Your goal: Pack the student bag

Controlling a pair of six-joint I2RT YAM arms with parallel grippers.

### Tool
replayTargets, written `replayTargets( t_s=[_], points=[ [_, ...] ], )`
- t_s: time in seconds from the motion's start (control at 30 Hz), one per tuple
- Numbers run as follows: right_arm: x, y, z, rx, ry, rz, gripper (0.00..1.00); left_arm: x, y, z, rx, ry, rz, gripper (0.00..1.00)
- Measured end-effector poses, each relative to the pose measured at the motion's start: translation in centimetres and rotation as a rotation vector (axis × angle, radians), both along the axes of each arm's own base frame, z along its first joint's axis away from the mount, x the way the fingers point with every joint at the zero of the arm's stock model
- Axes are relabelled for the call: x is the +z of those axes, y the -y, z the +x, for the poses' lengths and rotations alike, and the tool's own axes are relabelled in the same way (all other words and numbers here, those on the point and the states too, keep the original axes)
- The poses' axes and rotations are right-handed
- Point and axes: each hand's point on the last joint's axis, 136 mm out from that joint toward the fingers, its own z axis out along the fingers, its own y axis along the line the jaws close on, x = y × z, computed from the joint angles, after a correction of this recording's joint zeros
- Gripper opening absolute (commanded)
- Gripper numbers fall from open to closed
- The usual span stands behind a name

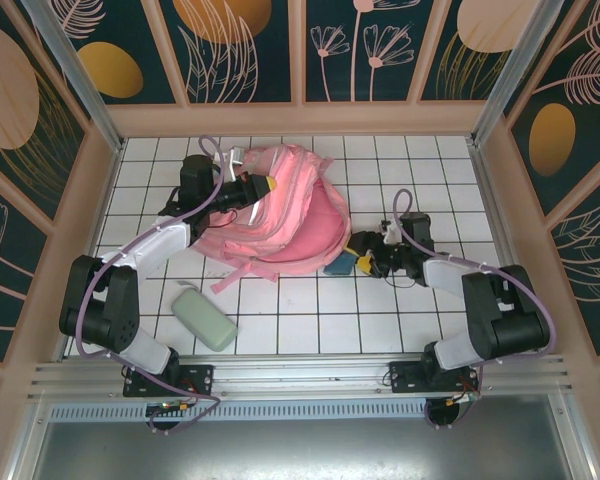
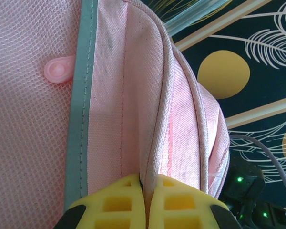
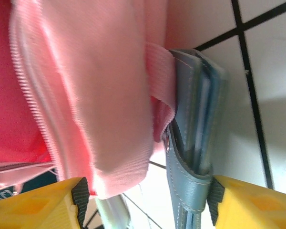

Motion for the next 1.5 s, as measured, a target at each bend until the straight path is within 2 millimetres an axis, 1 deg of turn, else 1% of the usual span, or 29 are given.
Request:
replayTargets(
  t_s=[0.07, 0.23, 0.3, 0.43, 0.5, 0.6, 0.73, 0.77, 0.8, 0.87, 0.93, 1.0, 1.1, 1.13, 1.2, 1.27, 1.33, 1.4, 1.43, 1.5],
  points=[
    [0.3, 0.0, 0.0, -0.012, 0.014, 0.018, 0.62, -0.1, 0.1, 0.0, -0.001, -0.003, 0.002, 0.00],
    [-0.1, -0.2, -0.2, -0.025, 0.002, 0.028, 0.50, -0.3, 0.2, -0.1, -0.005, -0.007, 0.004, 0.00],
    [-0.8, -0.4, -0.2, -0.029, -0.016, 0.019, 0.45, -0.3, 0.2, -0.1, -0.005, -0.007, 0.005, 0.00],
    [-2.6, -0.7, -0.5, -0.022, -0.056, -0.003, 0.41, -0.3, 0.2, -0.1, -0.005, -0.007, 0.005, 0.00],
    [-3.4, -1.0, -0.8, -0.016, -0.076, -0.014, 0.33, -0.3, 0.2, -0.1, -0.005, -0.007, 0.005, 0.00],
    [-4.0, -1.1, -0.9, -0.015, -0.090, -0.026, 0.20, -0.3, 0.2, -0.1, -0.005, -0.007, 0.005, 0.00],
    [-3.8, -1.0, -0.7, -0.012, -0.076, -0.048, 0.19, -0.4, 0.2, -0.1, -0.005, -0.007, 0.005, 0.00],
    [-3.7, -0.8, -0.7, -0.017, -0.074, -0.063, 0.17, -0.4, 0.2, -0.1, -0.005, -0.007, 0.005, 0.00],
    [-3.6, -0.6, -0.7, -0.021, -0.070, -0.079, 0.13, -0.4, 0.2, -0.1, -0.006, -0.006, 0.006, 0.00],
    [-3.2, 0.0, -0.9, -0.034, -0.056, -0.120, 0.12, -0.4, 0.2, -0.1, -0.007, -0.003, 0.009, 0.00],
    [-2.7, 0.8, -1.3, -0.052, -0.044, -0.167, 0.09, -0.4, 0.2, -0.1, -0.009, -0.003, 0.013, 0.00],
    [-2.0, 1.8, -1.8, -0.075, -0.033, -0.223, 0.09, -0.4, 0.2, -0.1, -0.010, -0.004, 0.018, 0.00],
    [-0.5, 3.4, -2.1, -0.119, -0.004, -0.307, 0.10, 0.1, 0.2, 0.1, -0.011, -0.007, 0.020, 0.00],
    [0.2, 3.8, -2.1, -0.135, 0.011, -0.330, 0.10, 0.3, 0.2, 0.1, -0.011, -0.007, 0.022, 0.00],
    [2.1, 4.8, -1.8, -0.171, 0.056, -0.376, 0.09, 0.8, 0.2, 0.3, -0.010, -0.007, 0.028, 0.00],
    [4.9, 5.6, -1.1, -0.208, 0.123, -0.410, 0.11, 1.6, 0.0, 0.5, -0.001, -0.005, 0.040, 0.00],
    [7.5, 5.8, -0.3, -0.226, 0.194, -0.424, 0.11, 2.4, -0.2, 0.7, 0.013, 0.003, 0.051, 0.00],
    [9.9, 5.3, 0.3, -0.223, 0.260, -0.423, 0.12, 3.2, -0.6, 0.8, 0.027, 0.007, 0.058, 0.00],
    [10.8, 4.9, 0.5, -0.213, 0.289, -0.415, 0.11, 3.6, -0.7, 0.9, 0.030, 0.007, 0.061, 0.00],
    [11.8, 3.9, 0.9, -0.184, 0.317, -0.389, 0.11, 4.1, -0.9, 1.0, 0.033, 0.000, 0.064, 0.00]
  ],
)
